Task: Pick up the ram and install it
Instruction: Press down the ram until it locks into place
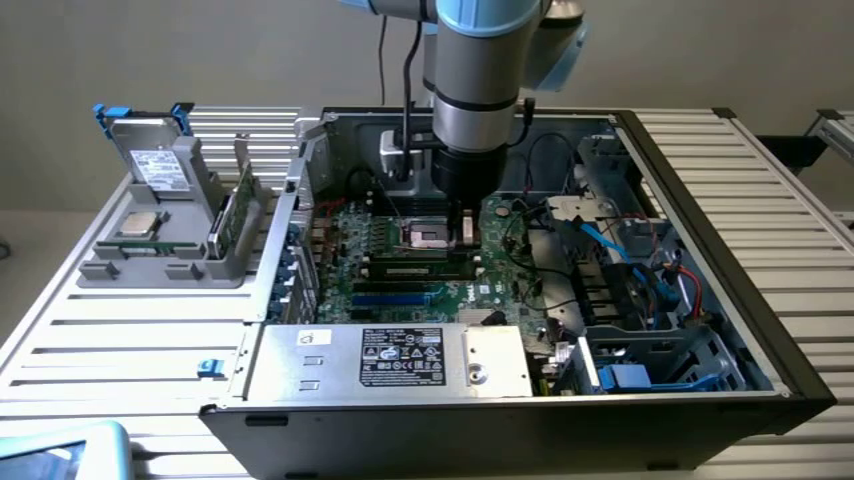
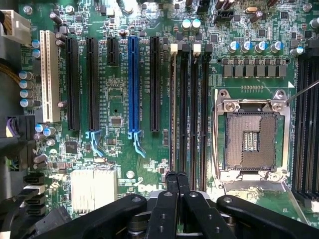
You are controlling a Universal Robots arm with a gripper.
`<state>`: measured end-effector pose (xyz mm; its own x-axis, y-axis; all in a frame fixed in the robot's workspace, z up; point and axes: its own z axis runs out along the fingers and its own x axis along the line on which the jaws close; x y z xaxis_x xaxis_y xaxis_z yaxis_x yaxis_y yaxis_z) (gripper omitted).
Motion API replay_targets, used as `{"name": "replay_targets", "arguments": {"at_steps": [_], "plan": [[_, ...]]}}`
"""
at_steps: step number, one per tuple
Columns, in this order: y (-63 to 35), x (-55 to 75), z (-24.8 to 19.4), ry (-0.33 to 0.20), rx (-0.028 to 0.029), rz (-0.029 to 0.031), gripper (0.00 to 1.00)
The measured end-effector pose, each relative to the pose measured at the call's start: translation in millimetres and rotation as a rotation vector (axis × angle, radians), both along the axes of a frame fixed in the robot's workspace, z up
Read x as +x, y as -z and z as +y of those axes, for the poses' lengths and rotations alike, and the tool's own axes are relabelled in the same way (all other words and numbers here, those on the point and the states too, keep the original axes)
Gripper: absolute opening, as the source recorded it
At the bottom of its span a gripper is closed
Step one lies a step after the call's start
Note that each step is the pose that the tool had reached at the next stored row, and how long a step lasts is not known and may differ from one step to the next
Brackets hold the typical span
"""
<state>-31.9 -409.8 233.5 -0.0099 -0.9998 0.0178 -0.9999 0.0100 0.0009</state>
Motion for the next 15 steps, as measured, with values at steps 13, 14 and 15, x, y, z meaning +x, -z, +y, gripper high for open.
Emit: {"name": "replay_targets", "arguments": {"at_steps": [13, 14, 15], "plan": [[5.3, 0.0, 0.0, 0.0, -0.0087, 0.0, 0.11], [5.5, 0.0, 0.0, 0.0, -0.0091, 0.0, 0.11], [6.0, 0.0, 0.0, 0.0, -0.01, -0.0001, 0.11]]}}
